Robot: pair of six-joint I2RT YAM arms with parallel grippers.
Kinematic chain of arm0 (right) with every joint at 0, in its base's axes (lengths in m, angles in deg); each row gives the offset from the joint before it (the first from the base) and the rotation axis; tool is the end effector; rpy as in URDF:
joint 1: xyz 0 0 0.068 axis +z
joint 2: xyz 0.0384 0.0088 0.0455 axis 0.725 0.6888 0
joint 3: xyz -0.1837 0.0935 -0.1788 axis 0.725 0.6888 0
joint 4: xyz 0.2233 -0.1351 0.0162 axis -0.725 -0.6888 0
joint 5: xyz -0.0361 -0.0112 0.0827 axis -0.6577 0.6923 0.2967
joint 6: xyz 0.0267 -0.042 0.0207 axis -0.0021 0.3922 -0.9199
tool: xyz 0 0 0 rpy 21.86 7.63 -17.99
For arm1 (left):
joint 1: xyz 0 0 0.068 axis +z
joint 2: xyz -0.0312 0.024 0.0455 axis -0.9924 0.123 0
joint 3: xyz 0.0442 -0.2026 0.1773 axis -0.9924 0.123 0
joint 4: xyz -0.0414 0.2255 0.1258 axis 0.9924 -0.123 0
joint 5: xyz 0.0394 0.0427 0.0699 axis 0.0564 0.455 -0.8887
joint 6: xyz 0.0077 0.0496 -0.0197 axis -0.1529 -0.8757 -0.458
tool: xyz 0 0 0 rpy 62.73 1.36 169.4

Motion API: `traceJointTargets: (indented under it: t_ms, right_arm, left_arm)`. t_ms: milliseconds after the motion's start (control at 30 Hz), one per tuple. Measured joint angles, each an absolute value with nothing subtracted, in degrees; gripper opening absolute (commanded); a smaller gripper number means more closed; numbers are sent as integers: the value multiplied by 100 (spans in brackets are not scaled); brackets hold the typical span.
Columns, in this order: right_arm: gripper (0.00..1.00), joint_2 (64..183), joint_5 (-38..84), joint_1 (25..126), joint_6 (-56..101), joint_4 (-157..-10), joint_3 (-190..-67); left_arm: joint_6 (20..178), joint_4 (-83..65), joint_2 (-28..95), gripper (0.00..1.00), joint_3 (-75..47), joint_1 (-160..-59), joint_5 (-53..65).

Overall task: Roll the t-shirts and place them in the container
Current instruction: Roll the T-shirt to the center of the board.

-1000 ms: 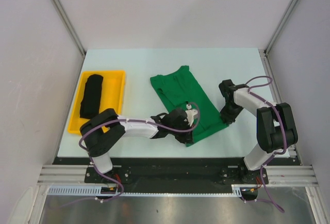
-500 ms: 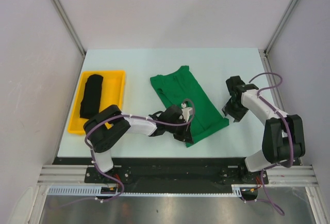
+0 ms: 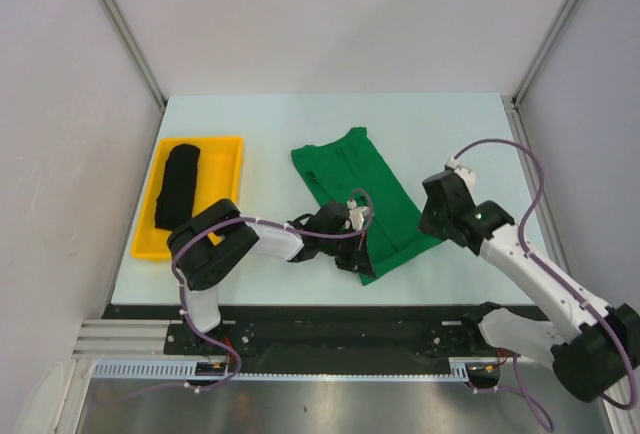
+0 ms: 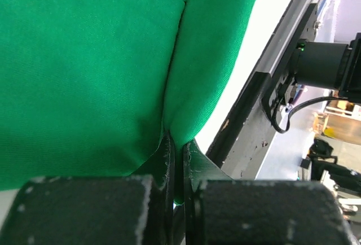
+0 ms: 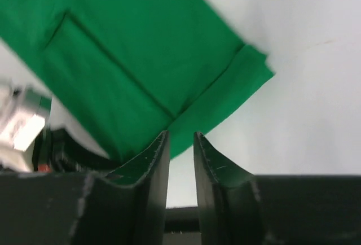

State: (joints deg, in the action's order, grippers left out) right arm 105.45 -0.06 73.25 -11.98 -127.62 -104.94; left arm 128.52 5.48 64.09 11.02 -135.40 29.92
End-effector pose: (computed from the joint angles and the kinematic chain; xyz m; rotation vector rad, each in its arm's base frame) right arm 0.1943 0.0874 0.2733 0.4215 2.4563 0.1514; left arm 0.1974 -0.2880 0.1178 0.5911 2.5846 -1.3707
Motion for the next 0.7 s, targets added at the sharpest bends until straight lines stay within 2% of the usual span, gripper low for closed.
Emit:
traceJointTargets:
  t_ms: [100,167,333,700]
  right_arm:
    - [16,9992,-78,8027,-1253,-12684,-9995]
    - [16,9760,-192,8475,-1369,-12684,-9679]
    - [15,9730,-456,9214,-1631,-12681,-9198]
    - [14,10748,-817,9437,-1775,-12098,-9163]
  left_arm:
    - [12919,590,6446,0,1105,-13510,3071]
    - [12937,601,6457,0,1105,-13495,3099]
    - [12983,642,6488,0,1109,-13479,3148]
    - [13055,703,6540,1,1109,-13438,3259]
